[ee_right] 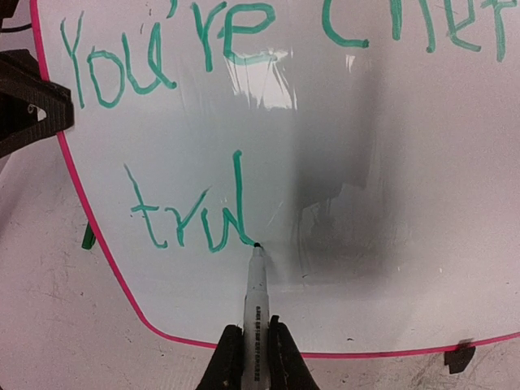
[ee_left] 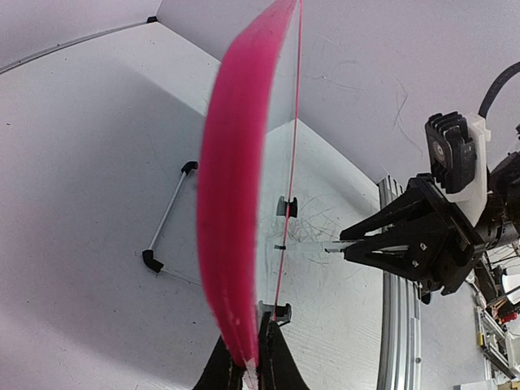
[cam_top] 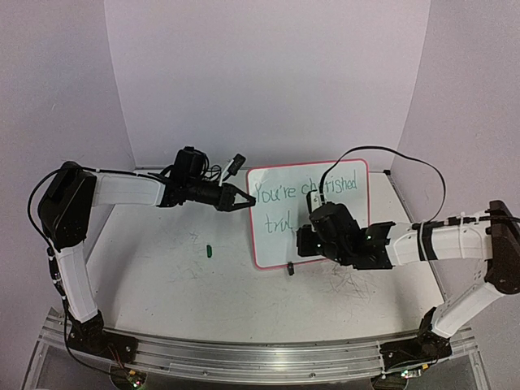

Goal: Write a sentence on the whiteboard
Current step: Pick up the sentence from the whiteboard.

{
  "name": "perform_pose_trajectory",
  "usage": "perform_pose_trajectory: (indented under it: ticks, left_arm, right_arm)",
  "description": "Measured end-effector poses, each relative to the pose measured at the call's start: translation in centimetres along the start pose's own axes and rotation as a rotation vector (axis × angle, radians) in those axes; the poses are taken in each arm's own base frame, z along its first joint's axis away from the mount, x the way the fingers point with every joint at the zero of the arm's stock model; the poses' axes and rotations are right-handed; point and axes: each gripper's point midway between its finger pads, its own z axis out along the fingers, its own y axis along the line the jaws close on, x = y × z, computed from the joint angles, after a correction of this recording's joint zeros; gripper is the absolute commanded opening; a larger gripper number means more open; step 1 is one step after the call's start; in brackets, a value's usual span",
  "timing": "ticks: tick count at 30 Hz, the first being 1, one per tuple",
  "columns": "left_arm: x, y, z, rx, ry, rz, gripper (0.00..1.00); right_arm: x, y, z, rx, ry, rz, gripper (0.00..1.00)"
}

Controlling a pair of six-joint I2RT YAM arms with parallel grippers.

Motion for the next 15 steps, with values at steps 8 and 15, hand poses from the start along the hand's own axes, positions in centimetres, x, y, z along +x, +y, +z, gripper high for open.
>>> perform_pose_trajectory:
  ticks: [8, 15]
  left_arm:
    - [0.0, 0.0, 0.0, 0.001, 0.000, 0.002, 0.00]
    - [0.0, 0.0, 0.0, 0.002, 0.000, 0.002, 0.00]
  right_arm:
    - [-2.7, 0.5, -2.1, -0.050, -0.063, 0.028, 0.00]
    - [-2.0, 0.6, -1.0, -0.038, -0.046, -0.001, 0.00]
